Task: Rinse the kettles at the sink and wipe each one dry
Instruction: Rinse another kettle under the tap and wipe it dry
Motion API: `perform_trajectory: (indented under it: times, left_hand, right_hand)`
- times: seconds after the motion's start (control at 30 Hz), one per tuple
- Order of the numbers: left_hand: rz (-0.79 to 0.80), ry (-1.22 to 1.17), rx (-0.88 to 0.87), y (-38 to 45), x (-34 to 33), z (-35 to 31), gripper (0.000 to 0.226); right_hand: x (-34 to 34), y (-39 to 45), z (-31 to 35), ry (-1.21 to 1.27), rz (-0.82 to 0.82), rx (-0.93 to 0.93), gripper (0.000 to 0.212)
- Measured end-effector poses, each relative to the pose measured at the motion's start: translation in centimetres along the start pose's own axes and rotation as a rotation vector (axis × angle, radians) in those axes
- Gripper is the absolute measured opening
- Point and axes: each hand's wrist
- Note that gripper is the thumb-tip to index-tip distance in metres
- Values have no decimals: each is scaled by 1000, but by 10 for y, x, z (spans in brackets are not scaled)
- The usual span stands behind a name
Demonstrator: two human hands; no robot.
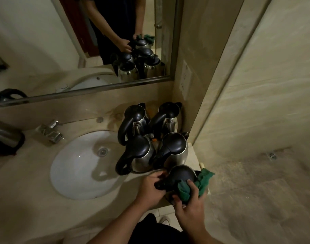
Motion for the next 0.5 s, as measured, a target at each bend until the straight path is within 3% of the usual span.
perform_trajectory:
  times: [0.2, 0.33, 0.43, 0.5]
  left_hand:
    - [90, 85, 56, -3, 7, 1, 11]
    - [139, 47, 91, -7, 16, 5, 30]
    - [134, -18, 112, -17, 35, 5, 39]
    - [95, -102, 148, -24, 56, 8, 32]
  right_hand:
    - [7, 2, -1, -107, 1, 40, 50]
    - [3, 4, 8, -182, -23, 56, 47]
    - [-7, 2, 6, -240, 9, 334, 50]
    - [-19, -4, 23, -174, 88, 456, 54]
Point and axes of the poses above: each hand's wrist, its own y-axis towards the middle knuckle, its own x-axis out of the back of the hand, z = x × y, and after that the axes turned 14 degrees about y, right-handed
